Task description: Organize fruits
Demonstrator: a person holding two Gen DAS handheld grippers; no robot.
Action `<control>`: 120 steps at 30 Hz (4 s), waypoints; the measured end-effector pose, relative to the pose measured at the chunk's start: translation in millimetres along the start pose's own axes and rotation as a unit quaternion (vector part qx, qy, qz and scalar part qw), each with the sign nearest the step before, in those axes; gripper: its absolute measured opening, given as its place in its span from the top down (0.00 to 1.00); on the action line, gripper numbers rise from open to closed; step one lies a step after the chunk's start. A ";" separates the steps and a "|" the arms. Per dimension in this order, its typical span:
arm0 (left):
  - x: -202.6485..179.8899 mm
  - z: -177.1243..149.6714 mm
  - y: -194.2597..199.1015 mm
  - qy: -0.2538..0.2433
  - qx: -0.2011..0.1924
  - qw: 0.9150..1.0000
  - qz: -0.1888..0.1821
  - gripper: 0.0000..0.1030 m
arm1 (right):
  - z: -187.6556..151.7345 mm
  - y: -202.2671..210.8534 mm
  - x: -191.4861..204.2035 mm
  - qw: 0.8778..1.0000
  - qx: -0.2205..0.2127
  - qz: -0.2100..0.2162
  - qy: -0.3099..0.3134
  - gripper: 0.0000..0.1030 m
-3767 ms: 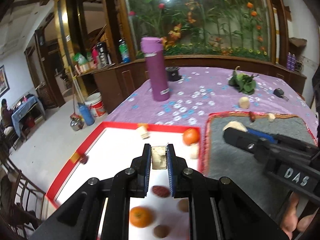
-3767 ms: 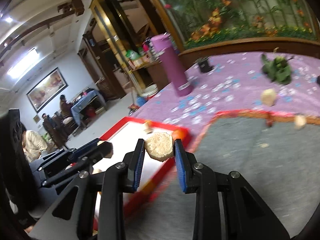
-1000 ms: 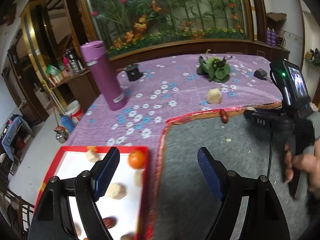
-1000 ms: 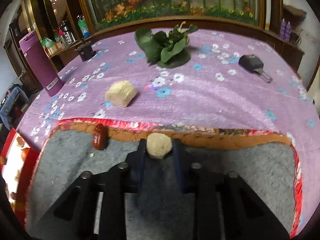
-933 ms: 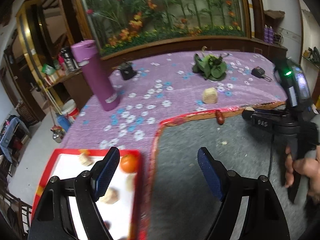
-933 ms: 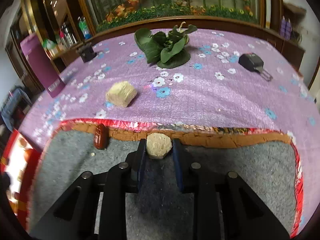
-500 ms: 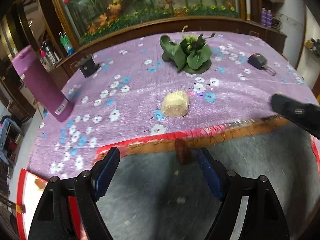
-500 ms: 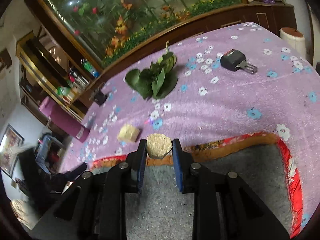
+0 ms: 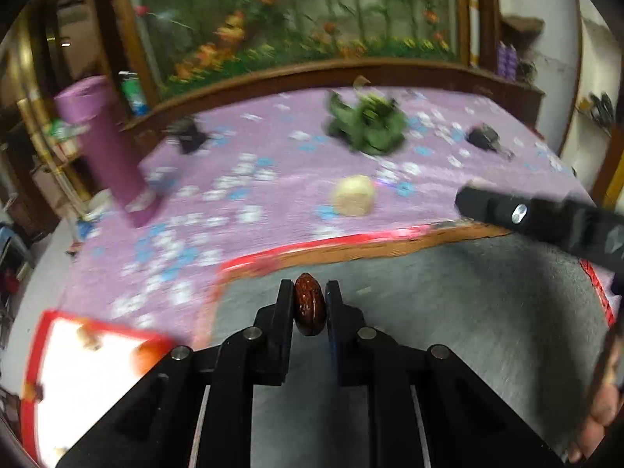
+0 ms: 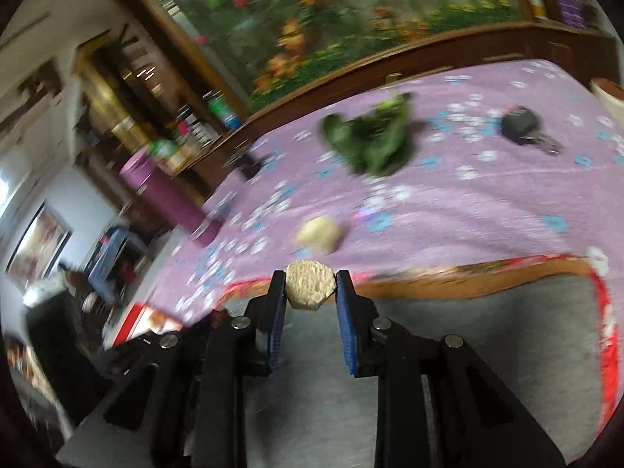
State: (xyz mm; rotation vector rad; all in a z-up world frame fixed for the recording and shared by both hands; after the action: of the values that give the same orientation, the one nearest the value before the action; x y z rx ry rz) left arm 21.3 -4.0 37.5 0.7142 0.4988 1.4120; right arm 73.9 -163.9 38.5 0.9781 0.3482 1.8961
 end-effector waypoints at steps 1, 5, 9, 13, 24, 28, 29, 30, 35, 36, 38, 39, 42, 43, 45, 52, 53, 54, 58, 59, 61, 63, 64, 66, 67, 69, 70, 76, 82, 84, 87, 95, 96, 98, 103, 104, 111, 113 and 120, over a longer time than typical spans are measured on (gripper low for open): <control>13.2 -4.2 12.6 0.003 -0.015 1.000 0.020 0.86 | -5.0 -3.1 11.3 1.000 0.007 0.008 0.013 0.73; 66.1 -24.2 53.8 0.026 -0.048 0.994 0.096 0.86 | -34.6 -16.7 73.7 0.995 0.044 0.044 0.078 0.73; 115.9 -47.4 78.0 0.065 -0.056 0.986 0.140 0.86 | -68.6 -22.7 144.8 0.985 0.058 0.087 0.135 0.73; 154.0 -71.3 90.9 0.096 -0.049 0.981 0.160 0.86 | -89.2 -26.9 188.0 0.981 0.057 0.115 0.148 0.73; 195.7 -110.5 101.4 0.137 -0.041 0.976 0.164 0.86 | -134.1 -49.6 238.8 0.973 0.092 0.124 0.171 0.73; 204.9 -118.5 101.0 0.141 -0.040 0.975 0.165 0.86 | -141.3 -56.8 243.7 0.972 0.102 0.119 0.173 0.73; 206.0 -119.9 100.4 0.142 -0.039 0.975 0.165 0.86 | -142.7 -58.1 244.6 0.972 0.104 0.118 0.173 0.73; 207.4 -121.2 99.1 0.143 -0.038 0.975 0.164 0.86 | -143.8 -60.1 245.0 0.972 0.106 0.118 0.172 0.73; 212.4 -125.2 92.0 0.142 -0.031 0.975 0.169 0.86 | -147.9 -69.2 247.4 0.972 0.113 0.114 0.172 0.73; 213.1 -126.2 90.4 0.142 -0.029 0.975 0.170 0.86 | -148.8 -72.0 246.8 0.972 0.117 0.113 0.170 0.73; 214.6 -127.9 86.6 0.141 -0.024 0.974 0.175 0.86 | -150.4 -75.8 245.8 0.972 0.123 0.110 0.168 0.73; 215.0 -129.1 85.2 0.141 -0.021 0.973 0.179 0.85 | -151.7 -78.7 244.7 0.972 0.126 0.108 0.167 0.73; 217.9 -134.0 82.9 0.147 -0.009 0.971 0.190 0.80 | -153.3 -83.3 241.2 0.972 0.138 0.100 0.160 0.62; 217.6 -134.6 83.7 0.150 -0.007 0.970 0.190 0.70 | -152.0 -81.1 239.5 0.974 0.134 0.095 0.159 0.52; 214.7 -134.3 89.1 0.154 -0.010 0.968 0.198 0.16 | -147.5 -72.2 237.3 0.976 0.117 0.091 0.161 0.46; 177.9 -115.3 142.2 0.120 -0.083 0.966 0.212 0.11 | -129.2 -13.3 219.0 0.982 0.045 0.079 0.165 0.42; 172.7 -112.6 150.5 0.120 -0.092 0.966 0.208 0.05 | -126.4 -2.7 216.4 0.983 0.036 0.078 0.164 0.41; 167.8 -109.7 158.9 0.122 -0.098 0.967 0.202 0.00 | -123.3 9.2 213.6 0.983 0.025 0.076 0.164 0.41; 148.3 -100.3 192.0 0.120 -0.134 0.964 0.197 0.00 | -116.8 54.2 206.0 0.983 -0.016 0.068 0.172 0.36; 144.2 -98.6 196.2 0.115 -0.136 0.964 0.198 0.00 | -115.6 63.5 204.4 0.983 -0.024 0.066 0.172 0.36; 135.0 -94.3 205.1 0.107 -0.138 0.965 0.195 0.00 | -113.6 77.7 201.0 0.983 -0.036 0.068 0.167 0.35; 125.3 -91.4 212.9 0.099 -0.138 0.967 0.187 0.00 | -111.2 91.3 197.1 0.983 -0.044 0.071 0.161 0.34; 122.0 -90.1 215.3 0.097 -0.139 0.969 0.182 0.00 | -110.6 96.0 195.4 0.984 -0.048 0.070 0.159 0.34; 115.0 -89.2 221.9 0.095 -0.144 0.970 0.173 0.00 | -108.5 106.8 192.8 0.983 -0.059 0.072 0.155 0.33; 113.0 -88.7 223.5 0.093 -0.146 0.970 0.172 0.00 | -107.8 110.6 191.9 0.984 -0.062 0.072 0.154 0.33; 107.7 -87.5 226.4 0.085 -0.148 0.971 0.169 0.00 | -106.1 114.8 190.3 0.984 -0.066 0.072 0.150 0.33; 106.4 -87.0 227.5 0.083 -0.149 0.971 0.168 0.00 | -104.7 115.8 189.5 0.984 -0.068 0.072 0.149 0.33; 105.0 -87.1 228.8 0.084 -0.151 0.971 0.165 0.00 | -105.6 118.4 188.5 0.983 -0.071 0.071 0.154 0.32; 99.6 -88.3 231.0 0.078 -0.147 0.971 0.170 0.00 | -106.8 120.5 189.3 0.983 -0.068 0.072 0.156 0.32; 99.6 -88.4 229.5 0.077 -0.144 0.972 0.170 0.00 | -106.9 119.7 189.7 0.983 -0.066 0.073 0.156 0.32; 101.9 -89.5 226.7 0.080 -0.140 0.972 0.172 0.00 | -108.1 121.7 192.4 0.983 -0.064 0.072 0.158 0.32; 110.4 -92.0 223.0 0.091 -0.130 0.972 0.175 0.00 | -111.9 115.7 199.2 0.982 -0.058 0.071 0.167 0.32; 111.2 -92.0 222.6 0.091 -0.129 0.972 0.176 0.00 | -112.0 115.8 200.6 0.981 -0.059 0.070 0.169 0.32; 112.6 -92.9 222.3 0.094 -0.129 0.971 0.176 0.00 | -111.9 115.2 202.2 0.981 -0.058 0.072 0.170 0.32; 116.4 -95.5 220.8 0.097 -0.125 0.971 0.177 0.00 | -112.6 114.4 202.9 0.981 -0.059 0.073 0.170 0.32; 117.3 -95.8 220.4 0.098 -0.124 0.971 0.179 0.00 | -112.6 114.5 203.1 0.981 -0.060 0.073 0.171 0.32; 121.2 -99.7 217.6 0.100 -0.119 0.971 0.182 0.00 | -114.6 111.7 208.5 0.979 -0.057 0.073 0.179 0.32; 123.3 -100.9 217.6 0.102 -0.118 0.971 0.182 0.00 | -116.0 110.7 210.7 0.979 -0.056 0.073 0.181 0.32; 128.7 -104.8 219.0 0.108 -0.120 0.970 0.182 0.00 | -119.9 107.6 217.2 0.978 -0.053 0.072 0.188 0.32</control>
State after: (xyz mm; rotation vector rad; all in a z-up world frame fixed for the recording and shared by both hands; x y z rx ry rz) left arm -192.1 141.3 131.8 0.4723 0.3659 1.8720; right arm -134.2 -18.0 131.0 0.5821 0.3988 2.2118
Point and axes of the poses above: each gripper's, at about its wrist camera, not at the fingertips, and y roughly against the way its jaws point, x to its left, z to its top, the point moved 3 cm from there along -y, roughly the way its jaws point, and after that the axes turned 4 degrees about -z, right-handed, at the moved point
